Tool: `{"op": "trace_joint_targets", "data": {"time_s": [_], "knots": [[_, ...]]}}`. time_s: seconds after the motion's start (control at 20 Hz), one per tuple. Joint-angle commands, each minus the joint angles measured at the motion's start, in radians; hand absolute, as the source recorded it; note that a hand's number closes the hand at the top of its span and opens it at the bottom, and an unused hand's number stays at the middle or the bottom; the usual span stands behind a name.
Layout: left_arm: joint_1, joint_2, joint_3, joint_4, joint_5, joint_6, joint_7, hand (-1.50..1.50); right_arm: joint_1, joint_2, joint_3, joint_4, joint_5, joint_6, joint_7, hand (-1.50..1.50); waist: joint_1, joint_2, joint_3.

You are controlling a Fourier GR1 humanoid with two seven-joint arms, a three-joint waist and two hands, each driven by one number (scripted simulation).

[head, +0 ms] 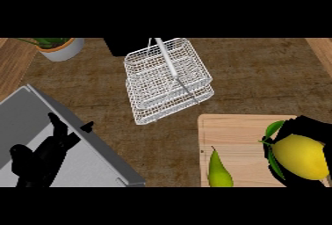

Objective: Pick the lemon from the cutting board and place it in the tiered basket

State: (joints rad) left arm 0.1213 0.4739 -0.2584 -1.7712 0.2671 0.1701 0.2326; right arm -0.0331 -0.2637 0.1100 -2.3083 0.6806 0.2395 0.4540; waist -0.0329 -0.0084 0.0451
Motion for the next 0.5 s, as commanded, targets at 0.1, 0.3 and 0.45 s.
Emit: {"op": "trace_joint_targets", "data": {"time_s": [0.1, 0.3, 0.45], "knots": [[-0.119, -0.099, -0.016, 0.051, 0.054, 0.004, -0.012, 0.0, -0.224, -0.015, -0.01, -0.024, -0.002, 0.104, 0.19, 1.5, 0.014, 0.014, -0.053], [-0.137, -0.104, -0.041, 0.054, 0.066, -0.005, -0.006, 0.0, -0.39, -0.003, -0.008, 0.046, -0.033, 0.156, 0.277, 1.5, 0.024, 0.016, -0.052], [-0.152, -0.104, -0.052, 0.062, 0.055, 0.007, -0.012, 0.0, -0.527, 0.013, -0.014, 0.131, -0.052, 0.194, 0.36, 1.5, 0.033, 0.018, -0.054]]}}
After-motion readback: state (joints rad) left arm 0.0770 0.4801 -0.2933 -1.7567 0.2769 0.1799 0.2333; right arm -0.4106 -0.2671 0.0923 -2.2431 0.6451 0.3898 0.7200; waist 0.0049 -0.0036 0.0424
